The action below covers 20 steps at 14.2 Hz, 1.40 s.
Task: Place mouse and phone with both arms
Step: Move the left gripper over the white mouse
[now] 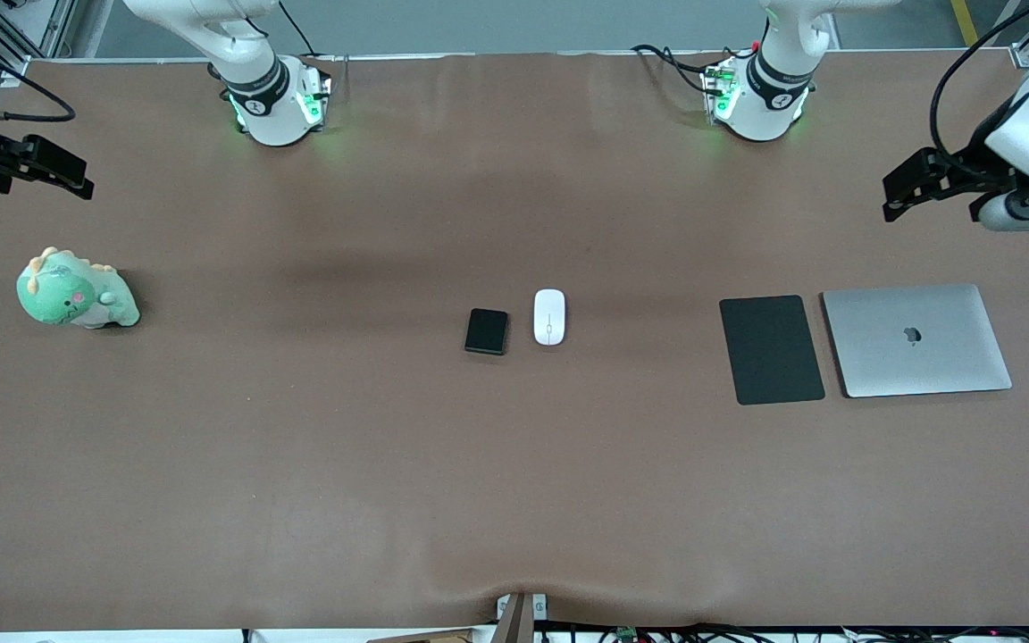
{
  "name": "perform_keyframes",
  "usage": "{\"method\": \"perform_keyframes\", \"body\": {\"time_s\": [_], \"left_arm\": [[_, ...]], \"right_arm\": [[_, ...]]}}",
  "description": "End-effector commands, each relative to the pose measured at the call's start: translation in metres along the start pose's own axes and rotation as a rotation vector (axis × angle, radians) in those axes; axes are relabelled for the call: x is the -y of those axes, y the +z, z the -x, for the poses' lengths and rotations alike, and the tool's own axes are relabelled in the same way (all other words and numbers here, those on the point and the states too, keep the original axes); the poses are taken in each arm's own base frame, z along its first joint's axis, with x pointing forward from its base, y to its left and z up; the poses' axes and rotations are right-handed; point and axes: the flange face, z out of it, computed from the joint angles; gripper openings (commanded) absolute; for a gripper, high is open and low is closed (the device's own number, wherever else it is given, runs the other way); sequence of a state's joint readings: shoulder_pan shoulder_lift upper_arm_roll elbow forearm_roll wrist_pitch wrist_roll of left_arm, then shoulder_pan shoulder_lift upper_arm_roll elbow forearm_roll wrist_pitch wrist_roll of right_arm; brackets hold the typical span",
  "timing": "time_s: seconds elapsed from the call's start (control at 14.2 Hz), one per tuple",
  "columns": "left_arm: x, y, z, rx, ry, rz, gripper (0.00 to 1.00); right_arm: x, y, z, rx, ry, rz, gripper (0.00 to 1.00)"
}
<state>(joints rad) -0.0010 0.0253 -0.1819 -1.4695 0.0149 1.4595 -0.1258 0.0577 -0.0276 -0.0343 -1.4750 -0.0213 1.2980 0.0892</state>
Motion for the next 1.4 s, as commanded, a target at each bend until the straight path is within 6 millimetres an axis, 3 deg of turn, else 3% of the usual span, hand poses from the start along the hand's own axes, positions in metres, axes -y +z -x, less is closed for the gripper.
{"method": "perform_keyframes", "body": {"time_s": [0.0, 0.07, 0.21, 0.42, 0.63, 0.84, 1.12, 1.33], "left_arm": [[-0.037, 0.024, -0.011, 0.049, 0.046, 0.018, 1.0], [-0.061, 0.036, -0.014, 0.063, 0.074, 0.013, 1.0], [-0.084, 0.062, -0.028, 0.074, 0.02, 0.033, 1.0], [-0.143, 0.114, -0.041, 0.101, 0.077, 0.056, 1.0], [-0.195, 0.171, -0.034, 0.08, 0.076, 0.061, 1.0], [-0.223, 0.222, -0.036, 0.051, 0.08, 0.089, 1.0], [-0.286, 0.289, -0.026, 0.059, 0.061, 0.073, 1.0], [-0.314, 0.334, -0.021, 0.034, 0.059, 0.036, 1.0]], "right_arm": [[0.003, -0.01, 0.011, 0.039, 0.001, 0.004, 1.0], [0.0, -0.014, 0.015, 0.052, 0.006, 0.007, 1.0], [-0.007, -0.025, 0.016, 0.025, 0.011, 0.005, 1.0], [-0.007, -0.025, 0.009, 0.001, 0.015, -0.001, 1.0], [0.003, -0.031, -0.007, -0.1, 0.007, -0.011, 1.0], [-0.006, -0.026, -0.004, -0.062, 0.021, -0.014, 1.0], [-0.004, -0.018, -0.012, -0.043, 0.013, -0.058, 1.0], [-0.005, -0.014, -0.013, -0.028, 0.007, -0.065, 1.0]]}}
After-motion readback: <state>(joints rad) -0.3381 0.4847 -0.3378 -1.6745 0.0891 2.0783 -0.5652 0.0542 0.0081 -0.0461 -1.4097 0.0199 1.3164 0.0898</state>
